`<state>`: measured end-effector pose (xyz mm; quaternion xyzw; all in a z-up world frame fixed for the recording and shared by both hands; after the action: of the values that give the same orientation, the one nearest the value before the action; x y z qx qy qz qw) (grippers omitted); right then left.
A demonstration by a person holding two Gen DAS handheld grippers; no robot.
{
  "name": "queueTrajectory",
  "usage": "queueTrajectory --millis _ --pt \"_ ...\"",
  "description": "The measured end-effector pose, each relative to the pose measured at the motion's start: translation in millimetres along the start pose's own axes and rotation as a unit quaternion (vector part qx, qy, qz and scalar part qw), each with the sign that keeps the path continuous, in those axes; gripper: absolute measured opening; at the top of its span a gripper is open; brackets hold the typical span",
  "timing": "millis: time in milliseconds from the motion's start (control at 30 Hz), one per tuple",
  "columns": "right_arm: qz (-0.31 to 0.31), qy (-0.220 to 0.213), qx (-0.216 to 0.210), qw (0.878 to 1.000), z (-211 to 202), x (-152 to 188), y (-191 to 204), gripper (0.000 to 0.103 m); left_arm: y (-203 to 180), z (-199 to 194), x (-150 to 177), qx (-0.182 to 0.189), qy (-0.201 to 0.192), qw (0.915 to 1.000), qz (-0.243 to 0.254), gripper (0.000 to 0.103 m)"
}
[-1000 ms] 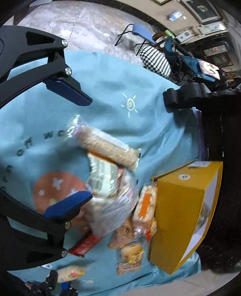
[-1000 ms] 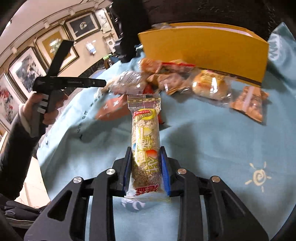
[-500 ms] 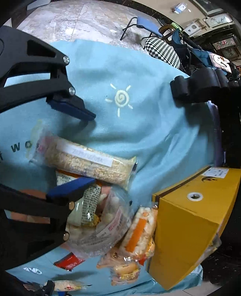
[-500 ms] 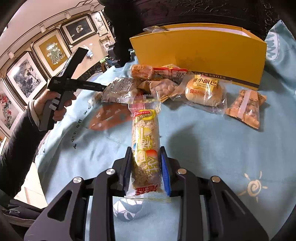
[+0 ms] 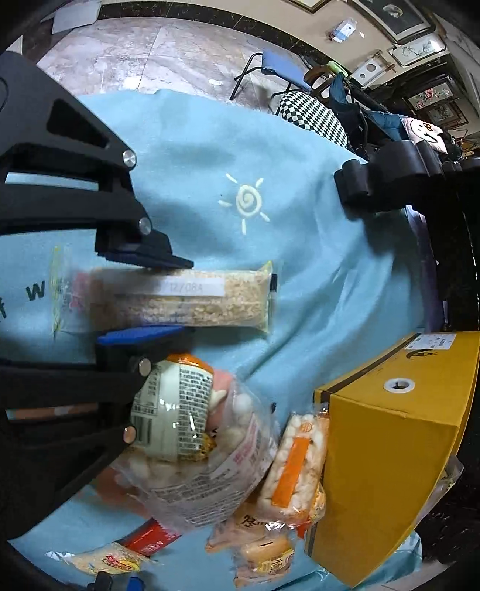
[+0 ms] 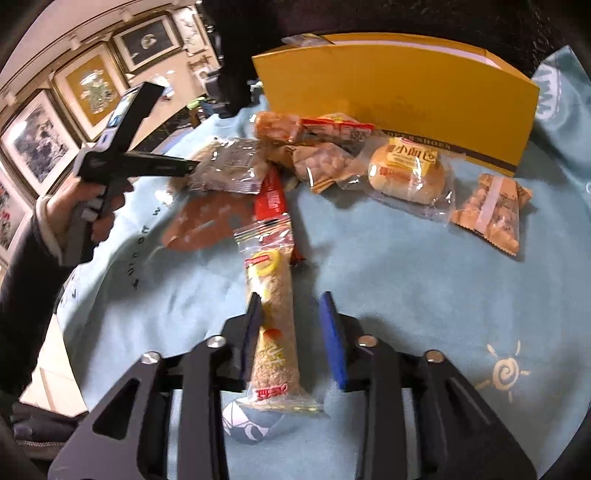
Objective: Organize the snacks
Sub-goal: 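Grasp the clear oat bar with the left gripper, then carry both bars into the yellow box and open both grippers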
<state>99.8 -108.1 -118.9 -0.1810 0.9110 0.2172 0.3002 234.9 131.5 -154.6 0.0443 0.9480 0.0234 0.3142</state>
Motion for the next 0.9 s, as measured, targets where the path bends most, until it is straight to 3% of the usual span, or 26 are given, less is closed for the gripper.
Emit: queueTrajectory --millis 100,200,233,300,533,733,900 --pt "-0.048 0.006 0.044 0.998 12 0 12 0.056 7 1 -1 0.007 0.002 0.9998 -0.017 0.028" --pt "-0.084 0.021 0.06 0.994 30 7 25 0.056 11 3 -1 0.009 0.002 0.9997 -0.023 0.028" --pt "-0.096 0.028 0.069 0.993 37 10 28 0.052 11 3 0 0.009 0.002 0.9997 -0.024 0.028" --pt "-0.086 0.024 0.065 0.994 35 9 29 0.029 13 2 0 0.009 0.005 0.9995 -0.031 0.028" --pt "-0.013 0.001 0.05 0.999 3 2 0 0.029 6 -20 6 0.011 -0.025 0.9995 -0.014 0.028" --pt "0.009 -0.031 0.044 0.999 -26 -10 -11 0.029 -14 -59 7 0.021 -0.051 0.9985 0.006 0.028" --pt "0.021 -0.063 0.047 0.997 -49 -36 -24 0.029 -36 -98 -10 0.039 -0.078 0.996 0.019 0.028"
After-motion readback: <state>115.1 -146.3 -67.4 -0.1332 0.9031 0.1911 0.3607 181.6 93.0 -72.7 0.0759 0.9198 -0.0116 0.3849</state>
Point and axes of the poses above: each gripper's, at about its wrist camera, not at the fingertips, and z roughly the way its jaws point, y to its left, x to its underside, the point moved 7 cm from there along z, roughly the way its jaws point, and after that the axes turned 9 degrees about -y, right-handed, at the moved point
